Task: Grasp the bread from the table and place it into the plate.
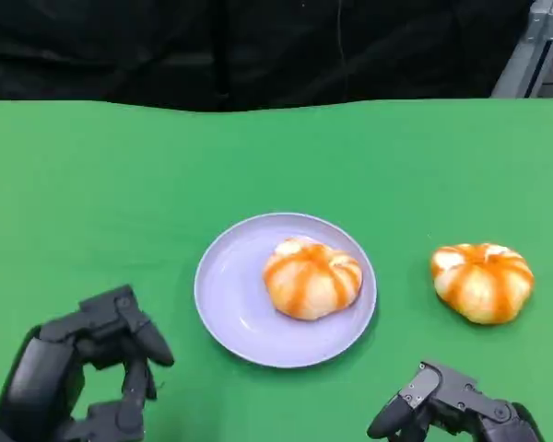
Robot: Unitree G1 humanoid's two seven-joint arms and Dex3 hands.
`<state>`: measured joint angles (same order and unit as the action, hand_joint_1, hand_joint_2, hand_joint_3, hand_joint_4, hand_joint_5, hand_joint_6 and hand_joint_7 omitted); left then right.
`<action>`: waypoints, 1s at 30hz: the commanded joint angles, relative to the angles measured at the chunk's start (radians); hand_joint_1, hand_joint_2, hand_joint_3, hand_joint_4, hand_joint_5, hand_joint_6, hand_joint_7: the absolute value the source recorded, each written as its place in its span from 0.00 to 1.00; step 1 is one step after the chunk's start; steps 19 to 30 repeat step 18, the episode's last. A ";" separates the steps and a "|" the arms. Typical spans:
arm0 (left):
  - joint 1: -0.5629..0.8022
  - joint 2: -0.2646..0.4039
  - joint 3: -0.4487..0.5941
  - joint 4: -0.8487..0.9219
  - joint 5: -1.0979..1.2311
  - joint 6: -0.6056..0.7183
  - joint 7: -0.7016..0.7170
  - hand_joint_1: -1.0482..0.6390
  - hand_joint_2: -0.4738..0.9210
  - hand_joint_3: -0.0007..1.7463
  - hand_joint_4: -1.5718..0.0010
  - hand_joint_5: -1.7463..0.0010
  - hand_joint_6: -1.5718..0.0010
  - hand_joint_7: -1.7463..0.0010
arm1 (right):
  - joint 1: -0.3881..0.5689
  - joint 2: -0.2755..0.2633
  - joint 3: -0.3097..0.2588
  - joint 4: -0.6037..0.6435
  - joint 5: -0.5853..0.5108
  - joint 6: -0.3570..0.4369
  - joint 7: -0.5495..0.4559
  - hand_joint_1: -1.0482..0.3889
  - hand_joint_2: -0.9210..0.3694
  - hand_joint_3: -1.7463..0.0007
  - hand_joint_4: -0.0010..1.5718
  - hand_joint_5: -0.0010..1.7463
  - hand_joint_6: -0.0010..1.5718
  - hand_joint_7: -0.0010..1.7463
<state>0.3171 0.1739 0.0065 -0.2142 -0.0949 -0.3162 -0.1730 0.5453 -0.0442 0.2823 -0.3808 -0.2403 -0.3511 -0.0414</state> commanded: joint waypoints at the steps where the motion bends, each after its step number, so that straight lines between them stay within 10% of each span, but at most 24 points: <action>1: -0.006 -0.015 0.006 0.046 -0.040 -0.026 -0.031 0.59 0.59 0.84 0.45 0.00 0.49 0.09 | 0.007 -0.011 -0.014 -0.014 0.023 -0.004 0.007 0.69 0.36 0.33 0.44 0.92 0.46 0.73; 30: -0.011 -0.031 0.000 0.081 -0.002 -0.072 -0.043 0.62 0.55 0.88 0.43 0.00 0.46 0.11 | 0.020 -0.012 -0.027 0.001 0.017 -0.038 0.001 0.68 0.36 0.32 0.43 0.92 0.46 0.73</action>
